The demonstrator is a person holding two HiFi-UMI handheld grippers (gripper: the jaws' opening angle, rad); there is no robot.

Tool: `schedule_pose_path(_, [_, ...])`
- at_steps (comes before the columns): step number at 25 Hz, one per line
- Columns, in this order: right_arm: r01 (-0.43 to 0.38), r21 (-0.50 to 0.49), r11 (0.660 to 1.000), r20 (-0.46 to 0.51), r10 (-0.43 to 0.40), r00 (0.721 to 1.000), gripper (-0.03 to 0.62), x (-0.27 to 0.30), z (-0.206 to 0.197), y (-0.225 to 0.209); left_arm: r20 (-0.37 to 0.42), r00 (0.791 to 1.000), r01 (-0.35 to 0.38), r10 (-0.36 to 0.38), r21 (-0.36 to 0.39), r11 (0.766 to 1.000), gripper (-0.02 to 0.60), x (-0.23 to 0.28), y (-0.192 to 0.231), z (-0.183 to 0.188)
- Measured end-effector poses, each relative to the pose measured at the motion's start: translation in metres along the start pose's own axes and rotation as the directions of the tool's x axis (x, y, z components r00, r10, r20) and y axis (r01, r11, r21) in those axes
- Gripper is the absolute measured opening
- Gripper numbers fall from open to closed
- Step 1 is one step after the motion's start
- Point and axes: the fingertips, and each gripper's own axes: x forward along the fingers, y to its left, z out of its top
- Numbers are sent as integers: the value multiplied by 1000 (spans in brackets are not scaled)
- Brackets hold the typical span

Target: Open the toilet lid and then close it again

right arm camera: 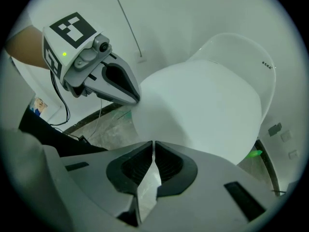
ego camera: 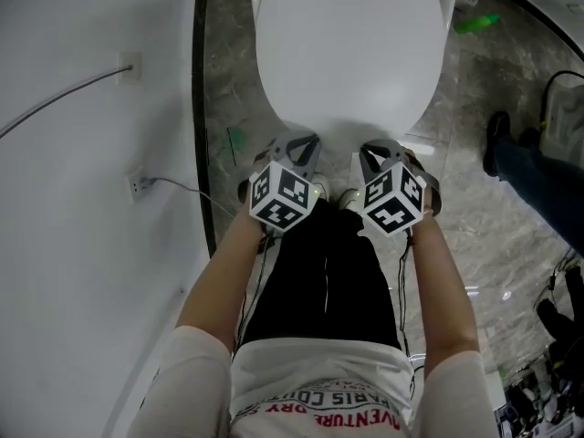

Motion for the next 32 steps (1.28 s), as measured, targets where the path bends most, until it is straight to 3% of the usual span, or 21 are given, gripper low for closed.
schedule_pose_path(3, [14,66,998,46,-17,999,25,-34,12,-5,64,998,-4,13,-143,990,21,-26,0,27])
schedule_pose_path(7, [57,138,989,147,-77,986,25,-112,44,-12,188,981,10,51,-309,951,9,-87,-6,85])
schedule_pose_path(10, [107,212,972,241,-158,958,25,-185,73,-23,269,958,-4,100,-335,942,8,-142,-9,135])
schedule_pose_path(13, [151,265,952,330,-236,914,25,-261,103,-31,344,930,-17,130,-314,949,8,-206,-11,192])
schedule_pose_path(17, [218,306,927,437,-340,833,25,-362,147,-49,481,857,-64,185,-257,964,7,-296,2,279])
schedule_pose_path(22, [263,290,920,522,-383,762,25,-477,184,-43,599,766,-124,233,-218,968,6,-402,-13,361])
schedule_pose_path(25, [290,285,914,562,-404,722,25,-525,201,-32,646,717,-176,261,-194,965,6,-455,-26,387])
schedule_pose_path(29, [320,321,891,618,-453,643,25,-581,223,-31,721,629,-216,292,-198,956,6,-517,-28,418])
schedule_pose_path(32, [320,361,876,657,-483,579,25,-613,229,-28,746,593,-232,303,-202,952,6,-547,-27,426])
